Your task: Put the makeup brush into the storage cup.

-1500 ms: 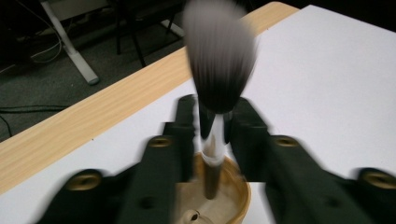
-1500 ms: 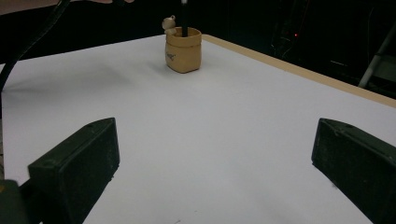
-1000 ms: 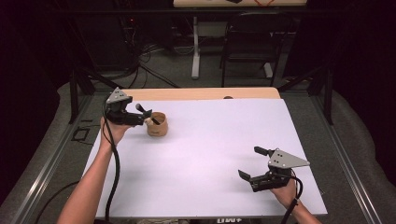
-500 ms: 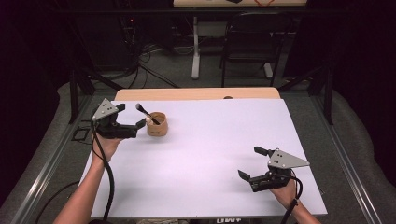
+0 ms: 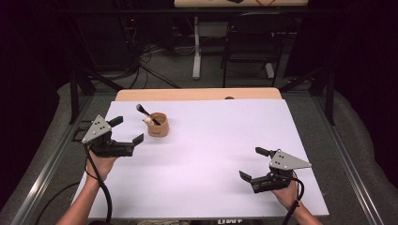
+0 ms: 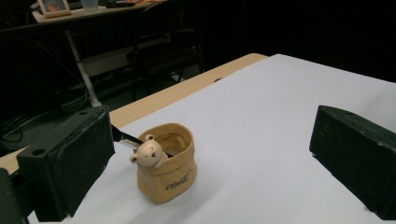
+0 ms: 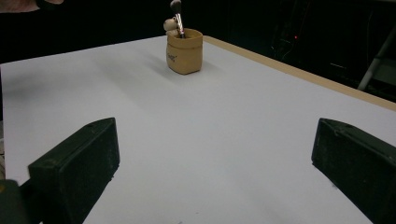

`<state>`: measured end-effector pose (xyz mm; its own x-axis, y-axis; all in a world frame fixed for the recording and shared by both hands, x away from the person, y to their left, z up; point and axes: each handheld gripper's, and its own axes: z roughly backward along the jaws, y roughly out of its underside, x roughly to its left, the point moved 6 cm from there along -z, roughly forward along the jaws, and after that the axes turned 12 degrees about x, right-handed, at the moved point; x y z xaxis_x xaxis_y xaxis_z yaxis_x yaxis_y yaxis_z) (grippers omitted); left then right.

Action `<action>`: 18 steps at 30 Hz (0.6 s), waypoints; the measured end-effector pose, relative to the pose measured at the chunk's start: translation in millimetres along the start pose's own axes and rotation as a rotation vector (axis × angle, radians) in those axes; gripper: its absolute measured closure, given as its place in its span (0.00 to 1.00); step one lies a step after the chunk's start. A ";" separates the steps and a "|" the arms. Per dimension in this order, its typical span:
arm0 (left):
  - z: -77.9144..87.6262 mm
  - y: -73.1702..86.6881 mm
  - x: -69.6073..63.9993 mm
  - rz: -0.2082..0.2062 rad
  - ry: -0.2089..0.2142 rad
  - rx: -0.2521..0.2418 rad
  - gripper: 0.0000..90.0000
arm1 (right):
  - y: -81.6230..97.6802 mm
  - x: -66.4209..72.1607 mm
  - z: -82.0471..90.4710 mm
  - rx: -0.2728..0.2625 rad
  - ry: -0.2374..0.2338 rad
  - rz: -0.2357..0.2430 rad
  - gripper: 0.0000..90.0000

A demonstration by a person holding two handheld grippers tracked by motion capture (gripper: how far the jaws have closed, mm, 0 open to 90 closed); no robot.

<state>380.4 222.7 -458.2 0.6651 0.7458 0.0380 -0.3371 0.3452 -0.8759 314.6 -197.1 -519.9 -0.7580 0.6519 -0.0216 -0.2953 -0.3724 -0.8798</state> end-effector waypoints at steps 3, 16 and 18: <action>3.6 4.7 -4.9 0.000 0.008 -0.009 0.00 | -0.2 -0.1 -0.2 -0.004 -0.001 0.001 0.00; 12.5 32.5 -18.3 -0.022 0.038 -0.053 0.00 | -0.8 0.5 0.2 -0.010 -0.004 0.007 0.00; 13.5 37.4 -19.9 -0.028 0.056 -0.062 0.00 | -0.6 0.6 0.4 -0.007 -0.004 0.009 0.00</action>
<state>345.6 228.5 -485.2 0.7104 0.7028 0.0379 -0.2771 0.3288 -0.9028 314.1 -196.7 -519.1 -0.7631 0.6457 -0.0276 -0.2844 -0.3738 -0.8829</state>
